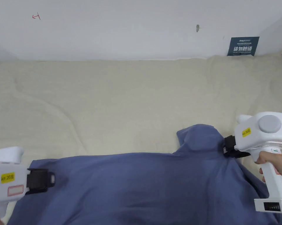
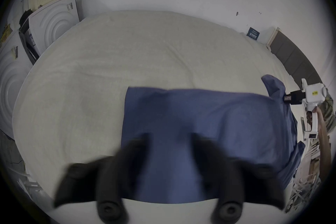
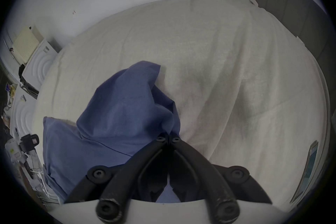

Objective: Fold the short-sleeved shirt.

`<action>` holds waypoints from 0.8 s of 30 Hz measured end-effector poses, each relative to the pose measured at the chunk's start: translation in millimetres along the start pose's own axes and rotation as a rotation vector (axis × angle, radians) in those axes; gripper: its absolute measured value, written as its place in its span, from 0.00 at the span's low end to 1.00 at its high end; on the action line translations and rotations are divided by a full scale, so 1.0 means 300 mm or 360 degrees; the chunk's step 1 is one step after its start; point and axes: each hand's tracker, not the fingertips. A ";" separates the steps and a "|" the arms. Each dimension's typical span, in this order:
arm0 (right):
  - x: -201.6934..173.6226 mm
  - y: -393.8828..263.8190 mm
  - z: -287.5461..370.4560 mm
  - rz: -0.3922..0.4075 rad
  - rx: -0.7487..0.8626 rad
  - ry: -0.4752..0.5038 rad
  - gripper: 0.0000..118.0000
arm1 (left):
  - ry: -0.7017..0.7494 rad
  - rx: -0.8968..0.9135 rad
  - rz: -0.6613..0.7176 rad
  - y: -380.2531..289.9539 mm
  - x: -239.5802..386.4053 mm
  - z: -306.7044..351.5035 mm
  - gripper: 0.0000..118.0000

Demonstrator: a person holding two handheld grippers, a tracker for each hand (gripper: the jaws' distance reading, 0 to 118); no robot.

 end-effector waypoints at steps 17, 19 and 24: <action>-0.042 -0.008 0.048 0.0085 0.0016 0.0007 0.00 | 0.0239 -0.0173 -0.0083 0.173 0.023 -0.299 0.54; -0.044 -0.009 0.061 0.0083 0.0022 0.0011 0.00 | 0.0180 -0.0159 -0.0049 0.175 0.023 -0.293 0.21; -0.050 -0.016 0.134 0.0093 0.0061 0.0040 0.00 | 0.0137 -0.0186 -0.0070 0.157 0.056 -0.249 0.07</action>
